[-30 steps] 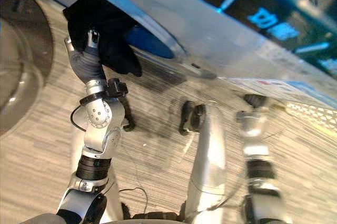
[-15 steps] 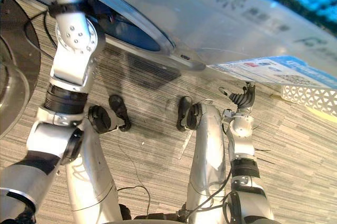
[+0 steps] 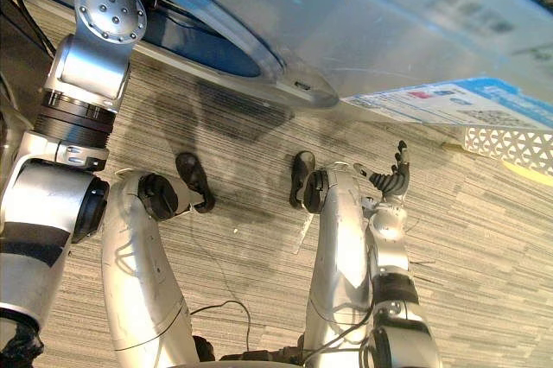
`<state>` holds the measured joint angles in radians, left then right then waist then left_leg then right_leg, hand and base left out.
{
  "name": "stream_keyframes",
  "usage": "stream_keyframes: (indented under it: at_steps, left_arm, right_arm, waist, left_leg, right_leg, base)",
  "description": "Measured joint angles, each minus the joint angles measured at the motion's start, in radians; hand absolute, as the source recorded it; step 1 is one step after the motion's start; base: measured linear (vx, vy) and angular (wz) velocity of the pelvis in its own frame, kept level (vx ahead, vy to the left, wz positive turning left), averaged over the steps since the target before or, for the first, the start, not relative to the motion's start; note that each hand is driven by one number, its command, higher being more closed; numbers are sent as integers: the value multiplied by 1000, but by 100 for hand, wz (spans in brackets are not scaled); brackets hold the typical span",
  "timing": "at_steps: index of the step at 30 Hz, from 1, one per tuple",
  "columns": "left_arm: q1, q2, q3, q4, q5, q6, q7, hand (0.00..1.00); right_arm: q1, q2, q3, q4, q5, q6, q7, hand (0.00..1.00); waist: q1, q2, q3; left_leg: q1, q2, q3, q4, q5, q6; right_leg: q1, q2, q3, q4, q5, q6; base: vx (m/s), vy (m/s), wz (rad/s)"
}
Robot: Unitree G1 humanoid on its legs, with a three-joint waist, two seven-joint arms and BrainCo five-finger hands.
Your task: Pick up the laundry basket with both hands and put the clothes into the washing machine.
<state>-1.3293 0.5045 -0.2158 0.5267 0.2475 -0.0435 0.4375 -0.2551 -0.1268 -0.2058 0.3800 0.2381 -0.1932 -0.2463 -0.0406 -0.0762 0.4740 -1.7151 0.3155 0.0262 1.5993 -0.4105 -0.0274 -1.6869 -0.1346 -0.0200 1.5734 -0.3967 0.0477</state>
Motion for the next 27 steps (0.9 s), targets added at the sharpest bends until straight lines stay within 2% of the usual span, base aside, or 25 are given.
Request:
stream_keyframes:
  at_steps: [1, 2, 4, 5, 7, 8, 10, 14, 17, 20, 22, 26, 27]
  left_arm:
    - [7, 14, 14, 0, -1, 3, -10, 0]
    - [21, 23, 32, -1, -1, 4, -22, 0]
    - [30, 30, 28, 0, -1, 9, -30, 0]
    - [32, 31, 27, 0, 0, 12, -46, 0]
    - [32, 29, 24, 0, 0, 12, -53, 0]
    - [33, 29, 22, -1, 0, 11, -61, 0]
    - [69, 29, 28, -23, -1, 11, -61, 0]
    - [247, 8, 73, -167, -24, -7, -60, 0]
    - [433, -43, 121, -299, -40, -11, -51, 0]
    - [670, -131, 173, -430, -41, -14, -48, 0]
    - [835, -208, 226, -500, -45, -39, -55, 0]
    - [1104, -377, 255, -528, -107, -72, -67, 0]
    - [1138, -394, 254, -529, -124, -80, -67, 0]
  right_arm:
    - [45, 14, 12, -82, 90, -23, 39, 0]
    - [88, 32, 22, -143, 179, -79, 93, 0]
    - [111, 31, 46, -172, 194, -107, 124, 0]
    - [111, 32, 63, -173, 180, -116, 107, 0]
    - [111, 35, 68, -190, 173, -109, 97, 0]
    - [122, 39, 81, -244, 210, -112, 129, 0]
    - [151, 37, 98, -267, 214, -148, 142, 0]
    - [217, 63, 85, -253, 120, -141, 96, 0]
    - [246, 65, 67, -240, 65, -105, 72, 0]
    - [242, 58, 53, -238, 7, -77, 63, 0]
    - [239, 59, 37, -235, -17, -63, 49, 0]
    - [241, 64, 40, -189, -53, -42, 50, 0]
    - [241, 69, 50, -181, -53, -37, 51, 0]
  waist:
    - [-4, 0, 0]
    - [-11, 0, 0]
    - [-23, -1, 0]
    - [-30, -1, 0]
    - [-37, -1, 0]
    - [-43, -1, 0]
    - [-52, -1, -1]
    - [-53, -1, -1]
    - [-47, -1, -1]
    - [-26, 3, -4]
    - [-12, 5, -7]
    - [31, 20, -83]
    - [36, 24, -92]
  left_leg:
    - [0, 11, -3, 11, -5, 9]
    - [1, 28, -4, 26, -13, 21]
    - [3, 34, -3, 38, -21, 30]
    - [7, 35, 0, 48, -24, 35]
    - [11, 36, 3, 58, -31, 36]
    - [12, 39, 2, 58, -33, 35]
    - [13, 40, 0, 58, -33, 35]
    - [18, 35, -10, 54, -34, 32]
    - [36, 31, -7, 42, -34, 26]
    - [81, 27, 4, 12, -35, 20]
    - [127, 15, 4, -25, -29, 8]
    - [223, -8, 6, -132, -6, -29]
    - [243, -11, 4, -145, -5, -31]
  right_leg:
    - [2, 14, 2, 0, 2, 3]
    - [4, 23, 5, 1, 9, 3]
    - [6, 27, 7, 3, 12, 3]
    - [6, 27, 9, 12, 15, 5]
    - [6, 28, 14, 21, 14, 5]
    - [6, 27, 18, 22, 14, 5]
    - [7, 27, 15, 24, 13, 2]
    - [19, 22, 4, 24, 4, -3]
    - [33, 13, 1, 23, -1, -8]
    - [65, 9, 4, 11, -14, -11]
    - [106, 3, -4, -11, -21, -20]
    - [203, -21, -37, -84, -34, -37]
    - [224, -24, -43, -92, -38, -40]
  base:
    - [29, 11, -36]
    - [29, 15, -39]
    - [38, 14, -23]
    - [36, 5, -7]
    - [14, -4, -2]
    - [32, -13, -3]
    - [19, -10, -1]
    - [36, -21, 4]
    - [35, -22, 10]
    - [40, -31, 10]
    - [61, -33, 17]
    - [88, -47, 24]
    - [110, -73, 29]
